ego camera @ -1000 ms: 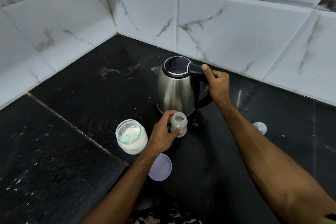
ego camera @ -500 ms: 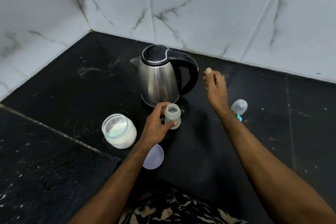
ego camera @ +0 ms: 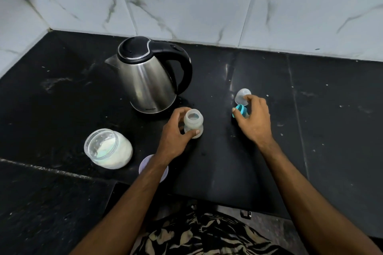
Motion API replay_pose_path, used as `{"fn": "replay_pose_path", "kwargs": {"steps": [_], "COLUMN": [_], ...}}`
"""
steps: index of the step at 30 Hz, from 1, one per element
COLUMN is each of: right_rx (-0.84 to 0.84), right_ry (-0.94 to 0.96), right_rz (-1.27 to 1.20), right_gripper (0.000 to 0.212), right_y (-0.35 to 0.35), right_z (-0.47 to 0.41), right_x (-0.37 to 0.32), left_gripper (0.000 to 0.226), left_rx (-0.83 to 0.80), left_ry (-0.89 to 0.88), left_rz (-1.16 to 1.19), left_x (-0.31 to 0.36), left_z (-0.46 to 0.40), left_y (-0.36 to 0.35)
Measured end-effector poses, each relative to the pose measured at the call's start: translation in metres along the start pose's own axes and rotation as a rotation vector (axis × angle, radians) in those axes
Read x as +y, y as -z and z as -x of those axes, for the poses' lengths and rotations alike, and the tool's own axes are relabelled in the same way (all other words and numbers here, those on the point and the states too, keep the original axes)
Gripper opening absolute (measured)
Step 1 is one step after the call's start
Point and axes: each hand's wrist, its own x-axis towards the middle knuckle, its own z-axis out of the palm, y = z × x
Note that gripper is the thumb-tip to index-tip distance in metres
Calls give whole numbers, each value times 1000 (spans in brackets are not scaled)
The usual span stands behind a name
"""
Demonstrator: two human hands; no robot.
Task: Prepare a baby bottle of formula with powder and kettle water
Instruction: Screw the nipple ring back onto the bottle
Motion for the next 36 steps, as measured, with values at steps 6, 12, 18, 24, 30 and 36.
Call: {"fn": "replay_pose_path", "kwargs": {"steps": [6,12,18,24,30,36], "right_rx": [-111,-149,-308,-449,-664,-772], "right_ry": [49,98,165,526,643,681], "right_rz": [142,115,-183,-17,251,351], "right_gripper": [53,49,61,50,50,46], "right_y": [-10,-12,6,22,22,13], "right_z": [2,-2,-6,-7,-16,-21], "right_x": [17,18,-31,-86,-117,-134], "left_gripper": [59,60,60,61,76,68], "left_rx": [-15,-18,-12,-23,-37,-4], "left_ry": [6,24,26,42,99,121], "left_rz": [-32,-22,-6,16,41,39], "left_x": [0,0,1,2,-2,0], "left_z": [1,2,3,4,7,4], "left_y": [1,1,0,1,1,-1]}}
